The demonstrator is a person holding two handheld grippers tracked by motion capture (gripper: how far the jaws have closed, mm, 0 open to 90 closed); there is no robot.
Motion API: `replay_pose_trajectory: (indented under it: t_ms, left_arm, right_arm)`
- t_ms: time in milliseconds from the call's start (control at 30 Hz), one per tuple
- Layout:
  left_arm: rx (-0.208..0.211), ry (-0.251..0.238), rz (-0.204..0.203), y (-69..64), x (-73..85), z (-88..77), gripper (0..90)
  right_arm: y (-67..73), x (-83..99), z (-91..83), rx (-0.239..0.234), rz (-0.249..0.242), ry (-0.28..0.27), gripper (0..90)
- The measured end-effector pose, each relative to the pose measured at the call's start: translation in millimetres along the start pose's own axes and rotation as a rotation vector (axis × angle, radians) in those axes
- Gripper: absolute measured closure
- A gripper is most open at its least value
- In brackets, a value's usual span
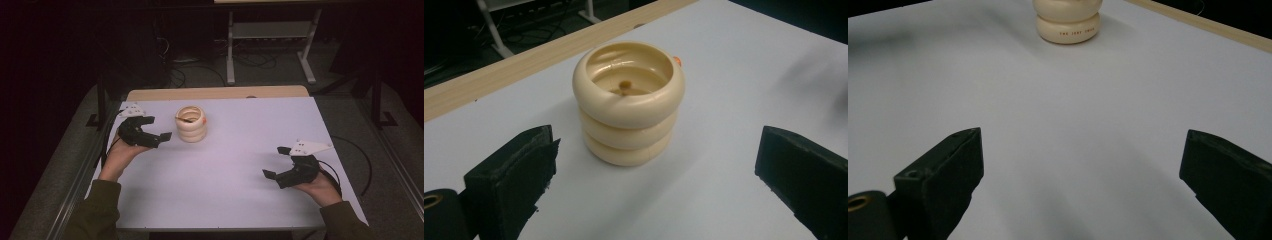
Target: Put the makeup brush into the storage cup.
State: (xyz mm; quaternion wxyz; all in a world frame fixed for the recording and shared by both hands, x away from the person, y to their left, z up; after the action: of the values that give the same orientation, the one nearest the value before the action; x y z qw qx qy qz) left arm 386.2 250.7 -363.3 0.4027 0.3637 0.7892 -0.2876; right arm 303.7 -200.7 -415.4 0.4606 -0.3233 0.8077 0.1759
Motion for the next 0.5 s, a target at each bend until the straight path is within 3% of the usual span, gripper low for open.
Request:
replay_pose_trajectory:
  t_ms: [500]
  left_arm:
    - [0.011, -0.024, 0.024, -25.7, 24.4, -8.8, 2.5]
  right_arm:
    - [0.4, -0.2, -0.8, 0.012, 0.002, -0.001, 3.4]
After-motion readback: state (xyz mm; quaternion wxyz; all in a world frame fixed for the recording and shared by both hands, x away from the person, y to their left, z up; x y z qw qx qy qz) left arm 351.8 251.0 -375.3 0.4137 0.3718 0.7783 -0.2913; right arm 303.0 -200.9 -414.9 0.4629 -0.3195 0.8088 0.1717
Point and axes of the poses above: each handheld gripper's, and its own axes: z roughly forward along the jaws, x roughly out of its underside, y roughly to its left, the point moved 2 cm from there along z, roughly forward along the jaws, and after that the axes turned 10 degrees about x, right-handed, at the moved point
